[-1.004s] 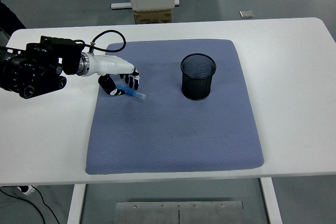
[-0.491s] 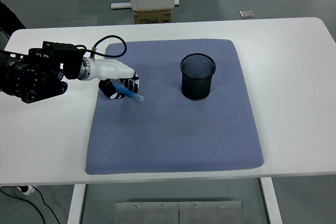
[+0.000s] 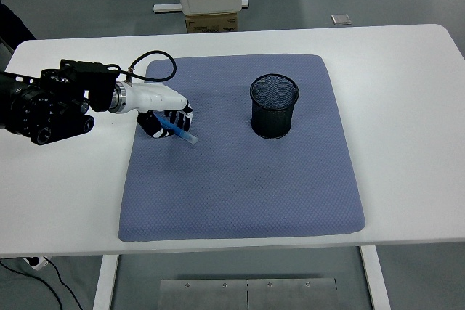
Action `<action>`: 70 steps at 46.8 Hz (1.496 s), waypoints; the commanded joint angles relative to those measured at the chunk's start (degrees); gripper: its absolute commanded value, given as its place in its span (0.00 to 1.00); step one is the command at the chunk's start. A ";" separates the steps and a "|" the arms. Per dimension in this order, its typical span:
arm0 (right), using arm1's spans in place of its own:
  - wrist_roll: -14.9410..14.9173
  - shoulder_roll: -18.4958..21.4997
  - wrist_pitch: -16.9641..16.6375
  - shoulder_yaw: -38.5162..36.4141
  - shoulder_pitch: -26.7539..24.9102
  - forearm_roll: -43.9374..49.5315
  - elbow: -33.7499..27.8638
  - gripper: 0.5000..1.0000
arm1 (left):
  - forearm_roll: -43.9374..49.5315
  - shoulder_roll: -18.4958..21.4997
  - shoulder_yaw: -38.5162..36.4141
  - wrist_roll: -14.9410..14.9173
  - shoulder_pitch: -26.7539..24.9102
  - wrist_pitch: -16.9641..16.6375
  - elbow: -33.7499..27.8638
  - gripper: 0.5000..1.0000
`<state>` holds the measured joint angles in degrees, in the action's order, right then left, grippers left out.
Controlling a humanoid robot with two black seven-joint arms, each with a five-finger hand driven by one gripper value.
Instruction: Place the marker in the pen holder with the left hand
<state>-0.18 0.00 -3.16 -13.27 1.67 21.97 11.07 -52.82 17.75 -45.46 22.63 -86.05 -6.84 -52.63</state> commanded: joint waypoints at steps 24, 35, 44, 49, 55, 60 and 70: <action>0.00 0.00 0.00 0.00 0.00 0.00 0.00 1.00 | -0.09 0.35 -0.77 0.13 -0.97 0.34 0.07 0.00; 0.00 0.00 0.00 0.00 0.00 0.00 0.00 1.00 | 1.49 0.97 -0.16 0.40 -2.46 0.78 0.15 0.00; 0.00 0.00 0.00 0.00 0.00 0.00 0.00 1.00 | 5.36 0.88 0.20 0.66 -4.22 1.04 0.15 0.00; 0.00 0.00 0.00 0.00 0.00 0.00 0.00 1.00 | 8.08 0.27 2.92 0.66 -4.39 1.92 0.15 0.00; 0.00 0.00 0.00 0.00 0.00 0.00 0.00 1.00 | 12.30 -0.52 5.99 0.66 -4.48 3.59 0.15 0.00; 0.00 0.00 0.00 0.00 0.00 0.00 0.00 1.00 | 13.36 -0.79 7.58 0.66 -4.74 3.68 0.15 0.00; 0.00 0.00 0.00 0.00 0.00 0.00 0.00 1.00 | 16.96 -1.67 11.44 0.66 -5.71 6.49 0.15 0.00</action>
<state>-0.18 0.00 -3.16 -13.27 1.68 21.97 11.08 -36.84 16.73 -34.98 23.29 -91.37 -0.68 -52.47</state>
